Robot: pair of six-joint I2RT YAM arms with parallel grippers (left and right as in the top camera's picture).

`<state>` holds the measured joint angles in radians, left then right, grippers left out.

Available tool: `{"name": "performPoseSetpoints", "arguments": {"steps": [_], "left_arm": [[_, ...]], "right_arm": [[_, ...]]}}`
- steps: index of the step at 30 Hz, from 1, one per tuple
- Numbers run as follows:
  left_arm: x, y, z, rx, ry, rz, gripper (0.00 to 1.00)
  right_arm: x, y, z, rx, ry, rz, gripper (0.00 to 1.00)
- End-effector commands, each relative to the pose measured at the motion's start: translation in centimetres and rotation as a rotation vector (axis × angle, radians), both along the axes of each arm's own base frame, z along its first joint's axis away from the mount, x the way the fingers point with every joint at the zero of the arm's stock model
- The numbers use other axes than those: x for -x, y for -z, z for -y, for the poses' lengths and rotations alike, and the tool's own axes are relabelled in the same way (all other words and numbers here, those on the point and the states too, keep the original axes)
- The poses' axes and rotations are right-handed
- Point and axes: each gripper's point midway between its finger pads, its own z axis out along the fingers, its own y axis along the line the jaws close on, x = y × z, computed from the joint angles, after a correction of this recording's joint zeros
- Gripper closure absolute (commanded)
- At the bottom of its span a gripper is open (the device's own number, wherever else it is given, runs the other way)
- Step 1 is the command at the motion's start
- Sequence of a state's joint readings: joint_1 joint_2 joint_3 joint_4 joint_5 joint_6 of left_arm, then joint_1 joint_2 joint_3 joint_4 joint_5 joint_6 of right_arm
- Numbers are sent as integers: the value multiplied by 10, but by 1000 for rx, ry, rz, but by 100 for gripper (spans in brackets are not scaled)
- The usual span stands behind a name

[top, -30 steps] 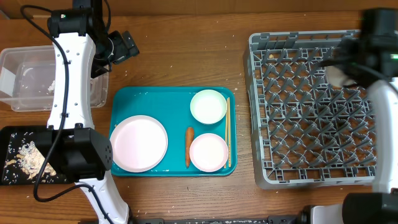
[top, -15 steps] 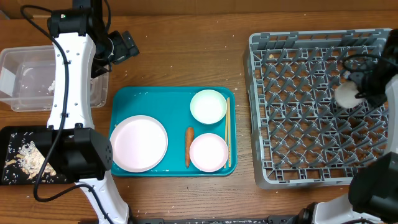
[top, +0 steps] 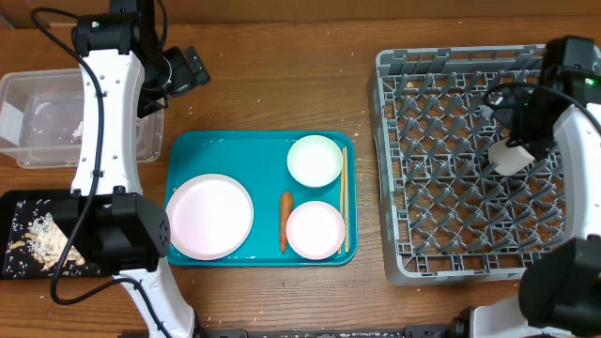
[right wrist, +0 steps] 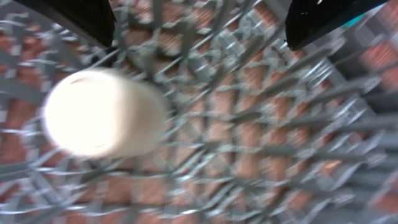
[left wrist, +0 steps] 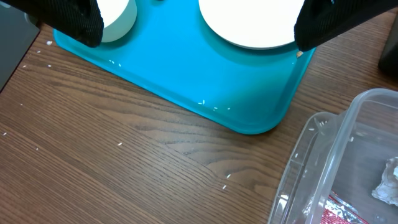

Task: Sort waste into correct bins and load items into the dishwasher
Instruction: 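Carry the cup right and set it upside down in the rack, then move the right gripper back to the white bowl on the tray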

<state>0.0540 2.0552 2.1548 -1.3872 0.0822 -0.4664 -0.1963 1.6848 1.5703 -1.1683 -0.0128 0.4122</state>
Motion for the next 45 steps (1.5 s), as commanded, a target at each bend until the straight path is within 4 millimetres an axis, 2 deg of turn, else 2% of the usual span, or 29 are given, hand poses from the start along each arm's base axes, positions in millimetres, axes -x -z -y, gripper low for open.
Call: {"name": "performPoseSetpoints", "arguments": {"steps": [1,3,5,7,11,14,16,22,26,32,36,41,45], "left_arm": [[1,-7,2,5,-6,16,0],[1,-7,2,5,-6,16,0],[1,-7,2,5,-6,16,0],[1,-7,2,5,-6,16,0],[1,-7,2,5,-6,16,0],[1,-7,2,5,-6,16,0],[1,-7,2,5,-6,16,0],[1,-7,2,5,-6,16,0],[1,-7,2,5,-6,16,0],[1,-7,2,5,-6,16,0],[1,-7,2,5,-6,16,0],[1,-7,2,5,-6,16,0],[1,-7,2,5,-6,16,0]], "right_arm": [[-4,-46,-64,-113,-176,153,10],[-6,-52,-103,-171,-282,178,10],[-6,-51,-133,-185,-358,182,10],[-3,-44,-176,-195,-467,182,10],[2,-29,-236,-209,-616,169,7],[7,-7,-285,-205,-730,152,2],[8,12,-309,-184,-780,133,2],[19,76,-368,-134,-896,64,2],[22,103,-384,-82,-925,51,4],[21,131,-383,23,-921,27,16],[16,147,-375,100,-904,12,25],[17,149,-376,129,-910,15,33],[21,149,-383,133,-923,26,47]]}}
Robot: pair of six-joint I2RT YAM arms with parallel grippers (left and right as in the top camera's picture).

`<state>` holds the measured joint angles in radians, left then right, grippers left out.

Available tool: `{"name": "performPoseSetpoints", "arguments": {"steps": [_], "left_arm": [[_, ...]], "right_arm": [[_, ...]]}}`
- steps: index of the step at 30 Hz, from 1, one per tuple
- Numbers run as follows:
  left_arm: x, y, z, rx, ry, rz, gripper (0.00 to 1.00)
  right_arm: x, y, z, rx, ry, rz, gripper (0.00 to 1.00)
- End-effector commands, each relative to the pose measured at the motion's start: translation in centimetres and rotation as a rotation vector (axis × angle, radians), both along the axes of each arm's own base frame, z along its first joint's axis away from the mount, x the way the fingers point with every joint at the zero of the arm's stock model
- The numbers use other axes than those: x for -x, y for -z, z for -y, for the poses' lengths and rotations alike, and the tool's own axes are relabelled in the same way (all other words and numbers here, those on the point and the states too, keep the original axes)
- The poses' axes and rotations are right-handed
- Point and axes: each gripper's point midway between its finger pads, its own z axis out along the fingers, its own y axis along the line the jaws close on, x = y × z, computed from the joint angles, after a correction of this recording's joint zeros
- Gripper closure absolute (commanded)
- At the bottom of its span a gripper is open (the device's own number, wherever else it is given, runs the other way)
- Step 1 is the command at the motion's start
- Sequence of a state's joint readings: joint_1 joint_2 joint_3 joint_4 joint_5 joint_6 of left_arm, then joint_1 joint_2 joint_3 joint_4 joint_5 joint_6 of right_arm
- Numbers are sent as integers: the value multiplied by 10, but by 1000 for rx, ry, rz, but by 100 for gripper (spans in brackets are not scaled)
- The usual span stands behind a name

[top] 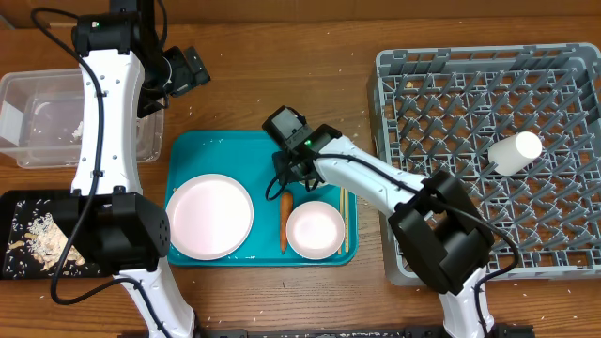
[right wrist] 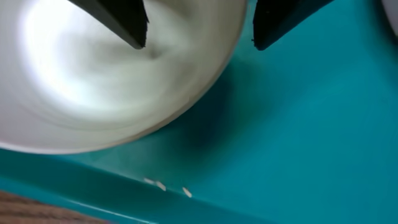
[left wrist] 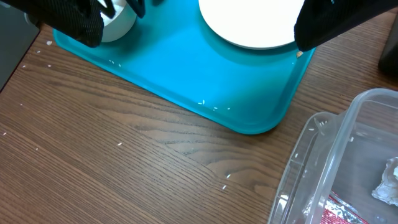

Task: Sort waste into correct bins and load items into the dishwasher
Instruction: 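Move the right gripper back to the white bowl on the tray, then grasp the bowl, carry it to the rack and place it inverted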

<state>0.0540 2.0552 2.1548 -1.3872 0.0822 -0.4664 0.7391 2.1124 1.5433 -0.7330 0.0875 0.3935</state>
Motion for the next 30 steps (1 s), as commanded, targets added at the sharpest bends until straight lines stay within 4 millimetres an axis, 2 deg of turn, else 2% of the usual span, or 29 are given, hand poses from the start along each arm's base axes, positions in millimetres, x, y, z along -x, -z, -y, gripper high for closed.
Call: {"name": "performPoseSetpoints", "arguments": {"steps": [1,4,7,9,11,17,21,25,30], "left_arm": [[1,-7,2,5,-6,16,0],[1,-7,2,5,-6,16,0],[1,-7,2,5,-6,16,0],[1,-7,2,5,-6,16,0],[1,-7,2,5,-6,16,0],[1,-7,2,5,-6,16,0],[1,-7,2,5,-6,16,0],[1,-7,2,5,-6,16,0],[1,-7,2,5,-6,16,0]], "right_arm": [[2,-2,-5,15,-8,27,48],[2,-6,-8,13,-12,28,60],[0,-17,-10,11,-9,28,76],[-3,-28,-13,3,6,30,81],[-5,-36,-15,-2,8,33,94],[-9,-64,-18,-6,8,37,96],[-17,-106,-13,-32,27,66,96],[-32,-166,13,-88,90,130,96],[-52,-224,72,-216,204,172,96]]}}
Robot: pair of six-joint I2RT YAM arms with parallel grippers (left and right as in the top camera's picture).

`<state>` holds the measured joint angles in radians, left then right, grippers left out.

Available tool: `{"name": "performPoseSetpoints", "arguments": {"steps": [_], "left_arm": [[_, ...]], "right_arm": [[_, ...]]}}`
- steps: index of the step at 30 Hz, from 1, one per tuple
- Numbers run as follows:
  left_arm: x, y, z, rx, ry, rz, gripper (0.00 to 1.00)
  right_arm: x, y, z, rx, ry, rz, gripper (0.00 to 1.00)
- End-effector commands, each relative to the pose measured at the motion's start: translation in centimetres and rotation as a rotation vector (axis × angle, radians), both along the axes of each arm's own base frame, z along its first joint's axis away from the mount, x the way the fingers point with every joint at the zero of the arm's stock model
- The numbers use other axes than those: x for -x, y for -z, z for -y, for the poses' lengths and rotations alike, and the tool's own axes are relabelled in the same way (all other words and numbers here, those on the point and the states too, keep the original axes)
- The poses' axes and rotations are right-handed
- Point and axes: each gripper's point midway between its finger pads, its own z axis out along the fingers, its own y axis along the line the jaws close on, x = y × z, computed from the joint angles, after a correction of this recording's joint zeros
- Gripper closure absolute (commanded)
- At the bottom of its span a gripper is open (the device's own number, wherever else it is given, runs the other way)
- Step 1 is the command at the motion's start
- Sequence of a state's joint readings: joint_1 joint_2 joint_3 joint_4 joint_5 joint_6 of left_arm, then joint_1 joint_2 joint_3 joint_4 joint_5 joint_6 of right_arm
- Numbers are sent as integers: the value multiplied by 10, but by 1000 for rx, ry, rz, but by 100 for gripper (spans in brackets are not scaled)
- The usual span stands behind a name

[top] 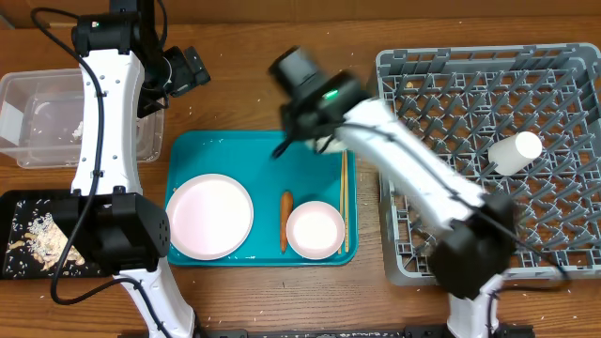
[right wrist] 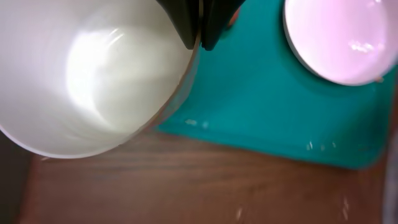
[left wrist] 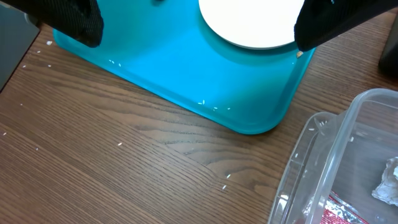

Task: Sort waste into correct bins and load items into the dishwasher
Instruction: 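Grasp the bowl, carry it to the rack and place it inverted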

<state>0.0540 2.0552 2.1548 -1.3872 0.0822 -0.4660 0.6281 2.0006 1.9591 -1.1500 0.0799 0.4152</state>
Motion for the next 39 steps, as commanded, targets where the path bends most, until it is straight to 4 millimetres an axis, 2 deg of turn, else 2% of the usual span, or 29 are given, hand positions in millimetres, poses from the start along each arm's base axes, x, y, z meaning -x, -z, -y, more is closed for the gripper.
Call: {"name": "performPoseSetpoints", "arguments": {"steps": [1,7,11,16,20,25,30,39], "left_arm": [[1,-7,2,6,-6,16,0],[1,-7,2,6,-6,16,0],[1,-7,2,6,-6,16,0],[1,-7,2,6,-6,16,0],[1,-7,2,6,-6,16,0],[1,-7,2,6,-6,16,0],[1,-7,2,6,-6,16,0],[1,-7,2,6,-6,16,0]], "right_arm": [[-18,-76,50,-175,91,87,96],[-28,-98,98,-534,-49,-15,96],[-44,-96,150,-670,11,-10,96],[-51,-93,189,-828,18,19,96],[-48,-82,205,-941,23,7,96],[-47,-54,224,-959,94,-20,96],[-48,-37,234,-966,137,-24,96],[-49,-20,245,-966,204,-38,96]]}}
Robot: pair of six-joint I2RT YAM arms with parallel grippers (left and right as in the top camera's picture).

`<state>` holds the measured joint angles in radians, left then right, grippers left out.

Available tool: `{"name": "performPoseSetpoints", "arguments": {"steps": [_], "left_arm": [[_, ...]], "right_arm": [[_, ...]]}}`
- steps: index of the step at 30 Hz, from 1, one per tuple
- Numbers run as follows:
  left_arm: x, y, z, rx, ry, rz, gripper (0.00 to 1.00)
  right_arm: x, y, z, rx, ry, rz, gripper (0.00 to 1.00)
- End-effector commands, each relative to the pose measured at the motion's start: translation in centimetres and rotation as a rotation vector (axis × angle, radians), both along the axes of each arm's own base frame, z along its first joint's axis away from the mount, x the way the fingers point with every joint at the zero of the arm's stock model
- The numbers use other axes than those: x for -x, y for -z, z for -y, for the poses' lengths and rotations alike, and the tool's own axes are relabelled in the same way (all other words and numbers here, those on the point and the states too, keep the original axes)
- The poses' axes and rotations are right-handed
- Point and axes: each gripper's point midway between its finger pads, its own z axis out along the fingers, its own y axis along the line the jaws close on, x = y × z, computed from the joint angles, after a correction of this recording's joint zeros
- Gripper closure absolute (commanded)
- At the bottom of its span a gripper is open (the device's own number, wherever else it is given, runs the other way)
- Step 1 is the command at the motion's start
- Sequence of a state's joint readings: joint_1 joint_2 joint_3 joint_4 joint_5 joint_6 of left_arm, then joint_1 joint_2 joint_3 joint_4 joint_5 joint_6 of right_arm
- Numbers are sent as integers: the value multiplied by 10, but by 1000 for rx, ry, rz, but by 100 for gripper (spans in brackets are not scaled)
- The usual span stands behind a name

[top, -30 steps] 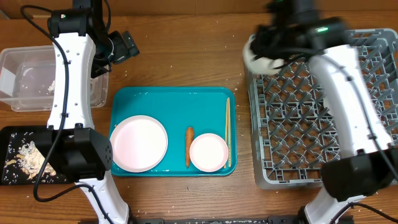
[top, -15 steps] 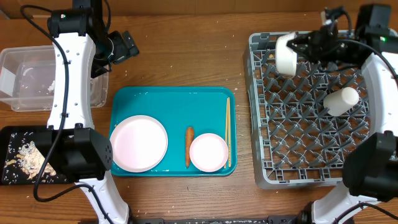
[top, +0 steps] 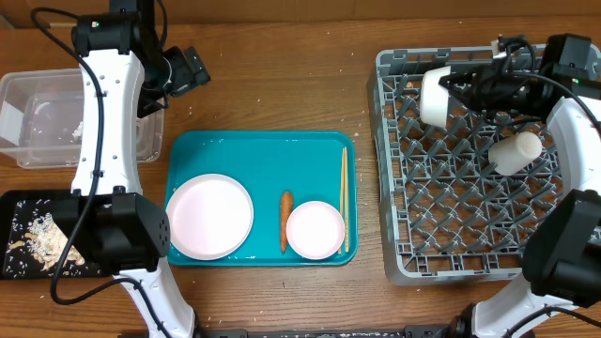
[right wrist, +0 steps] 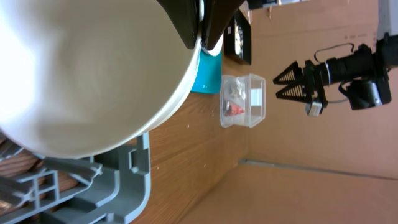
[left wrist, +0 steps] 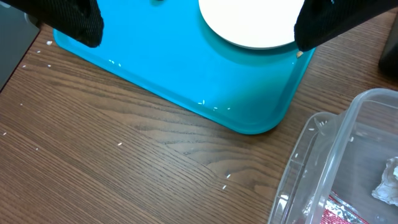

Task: Sort waste into correct bins and load items into the dishwasher
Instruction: 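Grasp the bowl, carry it to the rack and place it inverted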

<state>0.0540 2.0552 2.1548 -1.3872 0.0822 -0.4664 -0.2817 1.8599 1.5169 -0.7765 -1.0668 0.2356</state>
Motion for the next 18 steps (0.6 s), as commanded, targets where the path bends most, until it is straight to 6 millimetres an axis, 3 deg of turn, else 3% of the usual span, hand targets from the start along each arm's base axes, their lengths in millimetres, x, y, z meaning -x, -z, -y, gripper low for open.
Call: {"name": "performPoseSetpoints", "arguments": {"steps": [1,7,18], "left_arm": [[1,-7,2,5,-6,16,0],[1,-7,2,5,-6,16,0],[1,-7,2,5,-6,16,0]], "right_arm": [[4,4,-1,-41,6,-35,96],[3,-9,-11,-92,-43,19,96],[-15,-10,17,-60,48,56,94]]}}
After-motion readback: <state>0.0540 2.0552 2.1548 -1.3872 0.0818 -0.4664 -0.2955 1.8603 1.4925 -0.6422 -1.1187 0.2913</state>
